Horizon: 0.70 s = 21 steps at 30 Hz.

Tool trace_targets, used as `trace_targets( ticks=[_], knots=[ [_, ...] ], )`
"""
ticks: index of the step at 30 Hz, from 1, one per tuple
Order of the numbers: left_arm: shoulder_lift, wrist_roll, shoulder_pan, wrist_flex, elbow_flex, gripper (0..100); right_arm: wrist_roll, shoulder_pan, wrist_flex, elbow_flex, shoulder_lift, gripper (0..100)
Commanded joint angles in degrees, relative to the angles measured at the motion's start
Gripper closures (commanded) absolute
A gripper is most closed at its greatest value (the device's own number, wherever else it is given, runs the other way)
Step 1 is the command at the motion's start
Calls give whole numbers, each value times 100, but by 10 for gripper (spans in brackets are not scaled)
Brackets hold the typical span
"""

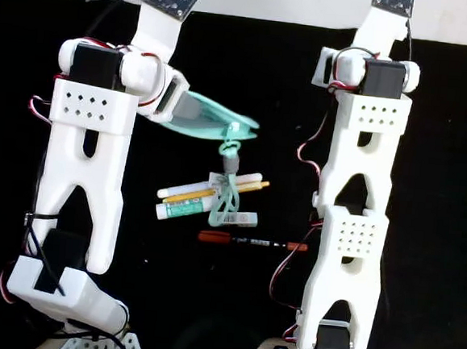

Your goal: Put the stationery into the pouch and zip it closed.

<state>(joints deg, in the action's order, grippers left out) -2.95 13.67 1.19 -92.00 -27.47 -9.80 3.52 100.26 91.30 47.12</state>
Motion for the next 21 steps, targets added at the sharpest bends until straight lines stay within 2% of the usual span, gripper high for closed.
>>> trace_targets(
  ticks=[1,15,18,21],
  knots=[
    [154,-105,-259,88,-233,688,-62,-48,84,75,-92,670],
    [84,-70,-901,132,119,691,-62,-48,84,75,-92,670],
    [84,202,-866,229,488,757,-62,-48,84,75,-101,670],
    [92,466,-866,501,602,903,-62,-48,84,75,-101,670]
  ],
)
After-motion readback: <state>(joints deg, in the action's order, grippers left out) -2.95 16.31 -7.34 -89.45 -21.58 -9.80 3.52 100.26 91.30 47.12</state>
